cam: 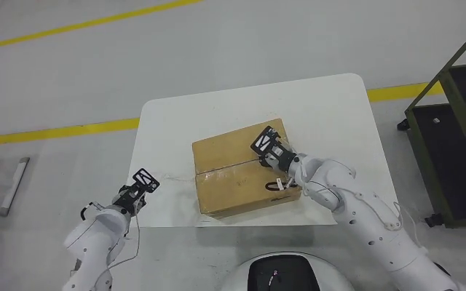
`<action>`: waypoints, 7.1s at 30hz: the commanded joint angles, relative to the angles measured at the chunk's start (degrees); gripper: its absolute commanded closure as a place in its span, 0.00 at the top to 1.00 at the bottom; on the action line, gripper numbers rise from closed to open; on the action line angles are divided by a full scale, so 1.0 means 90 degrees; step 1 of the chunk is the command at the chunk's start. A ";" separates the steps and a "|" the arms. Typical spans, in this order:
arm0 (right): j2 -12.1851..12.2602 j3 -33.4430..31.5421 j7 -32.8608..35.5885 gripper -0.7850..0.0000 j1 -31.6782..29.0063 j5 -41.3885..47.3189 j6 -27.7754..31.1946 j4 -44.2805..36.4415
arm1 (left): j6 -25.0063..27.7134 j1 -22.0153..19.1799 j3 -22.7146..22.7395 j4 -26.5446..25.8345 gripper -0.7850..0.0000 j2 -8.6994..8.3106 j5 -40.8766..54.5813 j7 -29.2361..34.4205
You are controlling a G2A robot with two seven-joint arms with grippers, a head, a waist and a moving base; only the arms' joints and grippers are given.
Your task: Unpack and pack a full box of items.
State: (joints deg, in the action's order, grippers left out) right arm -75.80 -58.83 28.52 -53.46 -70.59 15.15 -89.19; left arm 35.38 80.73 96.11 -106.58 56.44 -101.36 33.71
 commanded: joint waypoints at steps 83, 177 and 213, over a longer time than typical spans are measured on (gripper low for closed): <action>0.0145 -0.0847 0.0632 0.47 -0.0591 -0.0142 0.0260 -0.0966 | 0.0084 -0.2594 -0.2003 -0.0581 1.00 -0.0340 0.8102 0.1341; 0.0017 0.1213 -0.0118 0.00 0.1631 -0.2618 0.2537 0.0427 | -0.1037 0.0141 -0.0135 -0.1042 1.00 -0.0466 0.4649 -0.0766; 0.0244 0.0445 0.1088 0.00 0.0653 -0.2553 0.2875 -0.1155 | -0.0781 0.0091 -0.0945 -0.1244 0.00 -0.0403 0.3578 -0.1513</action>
State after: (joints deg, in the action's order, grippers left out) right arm -73.62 -54.77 38.03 -47.45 -93.53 41.05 -99.28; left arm 28.34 81.73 88.12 -117.88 52.77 -68.81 20.34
